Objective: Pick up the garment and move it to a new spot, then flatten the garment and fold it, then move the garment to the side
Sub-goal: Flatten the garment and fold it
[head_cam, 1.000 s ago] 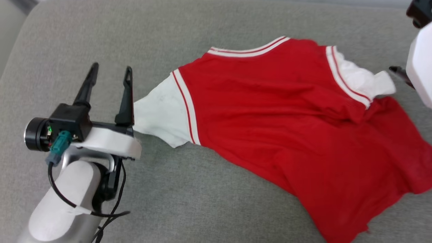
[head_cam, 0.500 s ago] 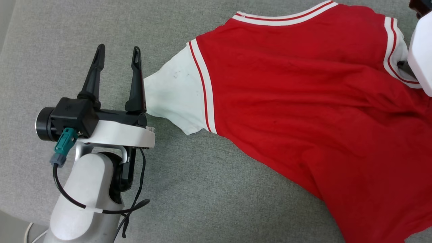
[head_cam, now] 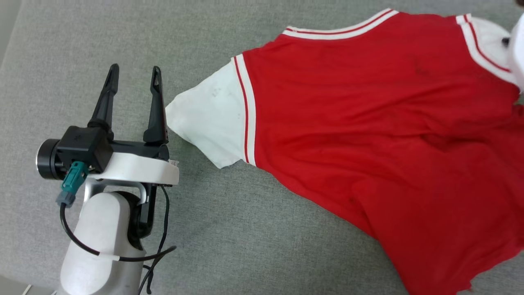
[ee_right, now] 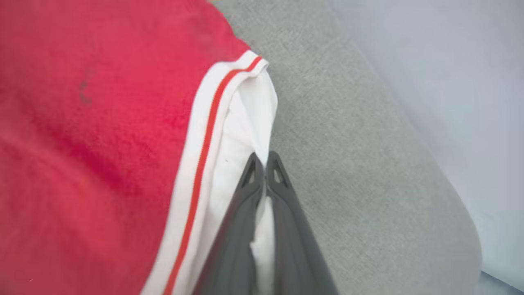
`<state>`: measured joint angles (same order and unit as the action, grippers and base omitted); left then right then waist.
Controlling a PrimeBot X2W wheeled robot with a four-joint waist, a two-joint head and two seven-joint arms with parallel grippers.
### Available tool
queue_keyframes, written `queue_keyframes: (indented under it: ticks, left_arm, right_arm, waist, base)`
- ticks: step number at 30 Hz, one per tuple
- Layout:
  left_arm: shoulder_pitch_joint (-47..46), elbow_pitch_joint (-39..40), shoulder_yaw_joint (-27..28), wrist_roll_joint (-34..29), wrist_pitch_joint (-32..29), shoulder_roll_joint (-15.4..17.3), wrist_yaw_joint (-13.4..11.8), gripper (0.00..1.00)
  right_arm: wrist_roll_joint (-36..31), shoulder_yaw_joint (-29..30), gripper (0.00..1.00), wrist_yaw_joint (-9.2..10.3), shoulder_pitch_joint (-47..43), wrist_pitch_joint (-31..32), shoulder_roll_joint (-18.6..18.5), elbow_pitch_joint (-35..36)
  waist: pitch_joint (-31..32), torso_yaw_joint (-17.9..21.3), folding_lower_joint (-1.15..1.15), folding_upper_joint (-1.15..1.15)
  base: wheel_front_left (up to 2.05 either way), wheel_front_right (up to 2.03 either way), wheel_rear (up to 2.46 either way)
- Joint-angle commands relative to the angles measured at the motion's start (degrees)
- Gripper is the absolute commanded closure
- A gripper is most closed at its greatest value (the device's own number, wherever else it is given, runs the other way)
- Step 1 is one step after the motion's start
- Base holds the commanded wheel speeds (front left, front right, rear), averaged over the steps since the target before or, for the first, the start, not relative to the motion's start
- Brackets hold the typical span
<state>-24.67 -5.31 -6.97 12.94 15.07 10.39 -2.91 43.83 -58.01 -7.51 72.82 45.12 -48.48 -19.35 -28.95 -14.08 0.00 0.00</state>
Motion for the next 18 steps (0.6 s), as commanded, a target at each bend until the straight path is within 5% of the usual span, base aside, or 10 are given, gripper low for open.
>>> queue_keyframes:
  ticks: [1,7,13,14,16,18]
  left_arm:
    - [1.1,-0.1,0.8,-0.7,0.1,-0.4,0.6,0.0]
    - [2.1,-0.4,2.4,-2.0,0.1,-1.5,2.0,0.0]
    - [1.5,-1.3,3.4,-3.1,0.1,-2.5,3.3,0.0]
    - [1.5,-1.6,3.6,-3.3,0.1,-2.4,3.4,0.0]
    - [1.6,-2.1,4.0,-3.8,0.1,-2.4,3.8,0.0]
    - [1.7,-2.8,4.3,-4.2,0.1,-2.2,4.0,0.0]
  right_arm:
    - [1.3,0.3,1.0,0.04,0.6,-1.6,-1.5,0.6]
    - [3.5,0.3,1.0,0.04,-5.3,-2.9,-6.8,0.5]
    - [5.1,1.7,1.0,0.03,-12.5,-3.7,-6.0,-4.9]
    - [5.1,2.2,0.93,0.03,-13.3,-4.5,-5.1,-5.8]
    - [4.3,3.5,0.0,0.03,-13.9,-6.4,-3.8,-6.9]
    - [3.4,4.9,0.0,0.03,-13.7,-8.4,-3.1,-7.5]
  waist:
    - [1.3,0.9,0.0,0.0]
    - [1.9,2.0,0.0,0.0]
    - [1.6,2.5,0.0,0.0]
    - [1.7,2.7,0.0,0.0]
    - [2.2,3.1,0.0,0.0]
    - [3.2,3.5,0.0,0.0]
  base:
    - [0.0,0.0,0.0]
    - [0.0,0.0,0.0]
    - [0.0,0.0,0.0]
    - [0.0,0.0,0.0]
    - [0.0,0.0,0.0]
    - [0.0,0.0,0.0]
